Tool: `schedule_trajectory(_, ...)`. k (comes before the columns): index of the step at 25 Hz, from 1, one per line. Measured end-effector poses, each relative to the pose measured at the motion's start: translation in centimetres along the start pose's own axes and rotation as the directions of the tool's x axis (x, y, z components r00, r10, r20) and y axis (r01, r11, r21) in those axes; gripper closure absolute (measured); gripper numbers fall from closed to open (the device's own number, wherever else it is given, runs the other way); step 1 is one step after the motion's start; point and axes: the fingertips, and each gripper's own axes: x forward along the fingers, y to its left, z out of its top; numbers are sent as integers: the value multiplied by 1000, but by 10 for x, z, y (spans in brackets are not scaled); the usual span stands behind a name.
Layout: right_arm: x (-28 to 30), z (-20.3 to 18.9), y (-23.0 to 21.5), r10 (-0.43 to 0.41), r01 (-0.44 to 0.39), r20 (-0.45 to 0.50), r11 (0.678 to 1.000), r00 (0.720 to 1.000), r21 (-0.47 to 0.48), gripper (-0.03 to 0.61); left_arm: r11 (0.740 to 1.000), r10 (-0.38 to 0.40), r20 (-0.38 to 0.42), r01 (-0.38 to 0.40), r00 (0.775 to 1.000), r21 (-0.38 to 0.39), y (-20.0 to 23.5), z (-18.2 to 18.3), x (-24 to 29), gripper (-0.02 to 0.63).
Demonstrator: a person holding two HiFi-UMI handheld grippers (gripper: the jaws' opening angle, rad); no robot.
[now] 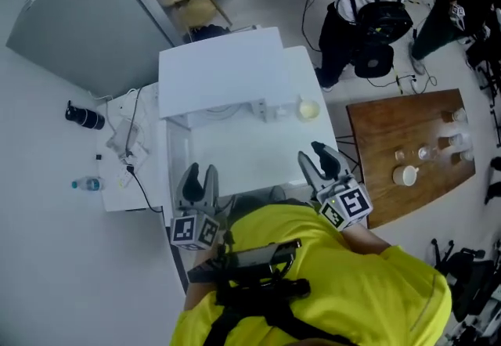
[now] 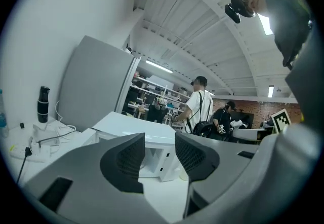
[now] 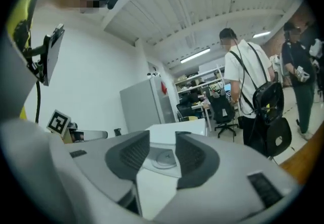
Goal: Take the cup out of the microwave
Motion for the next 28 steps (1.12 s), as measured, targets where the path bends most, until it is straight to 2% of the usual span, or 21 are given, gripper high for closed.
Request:
schedule_trajectory(1, -2, 7, 1, -10, 10, 17, 1000, 1000, -3, 478, 1000, 6, -6, -6, 1000, 11, -1, 6, -2, 436)
schedule_trajectory(2, -4, 11, 3, -15, 15, 27, 1000, 1000, -8, 523, 1000, 8, -14, -8, 1000, 22, -3, 12, -2, 436)
schedule_trajectory(3, -4, 13, 4, -16, 17, 31, 1000, 999, -16, 523, 1000, 6, -17, -5, 1000, 31, -4, 17, -2, 436)
schedule_trajectory(4, -4, 14, 7, -14, 15, 30, 1000, 999, -26, 575, 999, -2, -14, 2, 1000, 35, -6, 23, -3, 436)
schedule_trajectory(7, 3, 14, 13, 8, -8, 10, 998, 1000, -64, 574, 999, -24, 17, 23, 1000, 35, -11, 39, -4, 465)
schedule_trajectory(10, 13, 14, 16, 27, -26, 3, 996, 1000, -88, 574, 998, 1, 36, -3, 999, 64, -8, 47, -4, 556)
schedule_trajectory(13, 18, 13, 15, 22, -22, -2, 997, 1000, -80, 574, 997, 15, 36, -18, 999, 76, -5, 45, -5, 609)
schedule_trajectory(28, 24, 11, 18, 15, -17, -33, 998, 999, -61, 574, 997, 4, -1, -4, 1000, 76, -6, 46, -7, 609)
